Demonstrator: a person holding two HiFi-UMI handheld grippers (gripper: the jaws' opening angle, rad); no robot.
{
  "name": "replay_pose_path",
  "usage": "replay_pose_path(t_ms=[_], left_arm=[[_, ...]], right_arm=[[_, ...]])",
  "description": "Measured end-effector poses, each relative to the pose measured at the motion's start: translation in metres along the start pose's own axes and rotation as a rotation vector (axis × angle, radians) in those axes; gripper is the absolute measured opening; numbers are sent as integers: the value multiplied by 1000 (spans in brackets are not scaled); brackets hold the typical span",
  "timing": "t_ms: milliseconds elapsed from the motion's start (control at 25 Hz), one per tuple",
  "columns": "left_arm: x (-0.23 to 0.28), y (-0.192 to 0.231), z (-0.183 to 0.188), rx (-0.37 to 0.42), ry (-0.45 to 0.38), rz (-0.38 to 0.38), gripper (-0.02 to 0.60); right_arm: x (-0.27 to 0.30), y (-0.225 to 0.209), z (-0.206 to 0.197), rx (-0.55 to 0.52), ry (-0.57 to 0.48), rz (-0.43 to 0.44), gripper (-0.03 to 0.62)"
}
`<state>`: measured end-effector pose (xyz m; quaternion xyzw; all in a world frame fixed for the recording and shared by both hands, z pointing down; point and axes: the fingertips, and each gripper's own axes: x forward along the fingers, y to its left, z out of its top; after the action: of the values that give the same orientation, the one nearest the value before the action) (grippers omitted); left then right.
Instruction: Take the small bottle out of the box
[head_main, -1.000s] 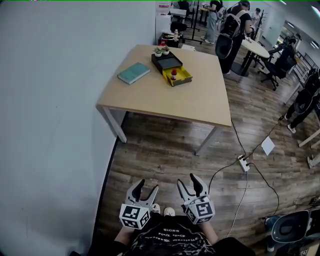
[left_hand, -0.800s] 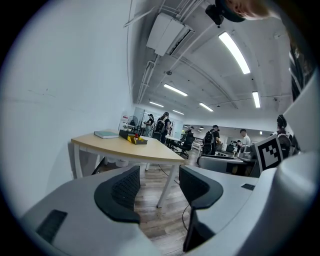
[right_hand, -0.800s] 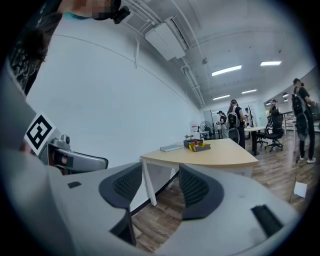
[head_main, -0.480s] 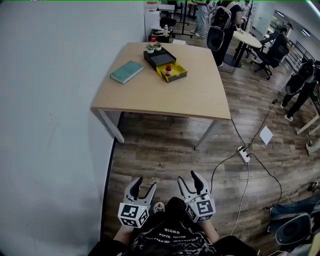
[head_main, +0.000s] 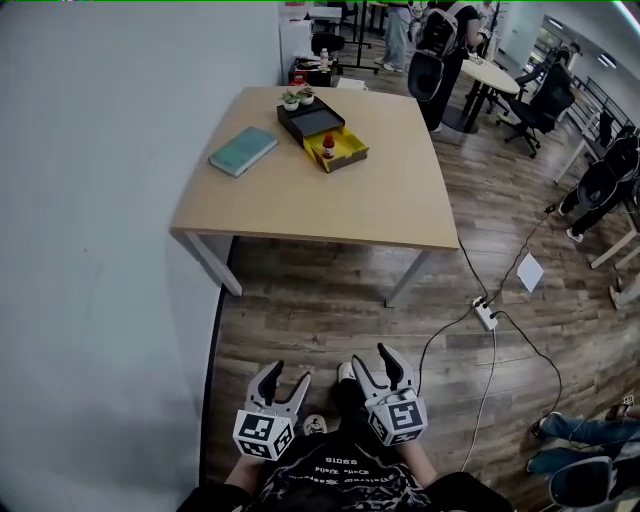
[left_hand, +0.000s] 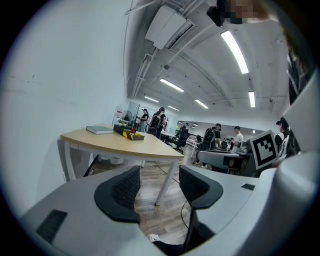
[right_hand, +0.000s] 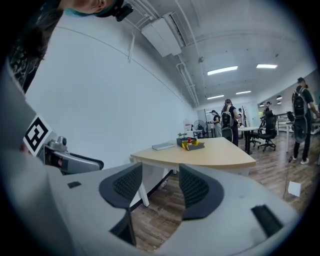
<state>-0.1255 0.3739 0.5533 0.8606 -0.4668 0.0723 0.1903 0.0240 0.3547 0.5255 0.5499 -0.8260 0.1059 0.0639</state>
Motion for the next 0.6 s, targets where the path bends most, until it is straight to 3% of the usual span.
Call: replay_pose_path(t_ms=[240, 600], left_arm=[[50, 4, 29, 16, -38, 22, 250], [126, 4, 50, 27, -27, 57, 250]], right_arm=[[41, -40, 22, -15, -9, 22, 242], [99, -89, 37, -51, 5, 104, 241]])
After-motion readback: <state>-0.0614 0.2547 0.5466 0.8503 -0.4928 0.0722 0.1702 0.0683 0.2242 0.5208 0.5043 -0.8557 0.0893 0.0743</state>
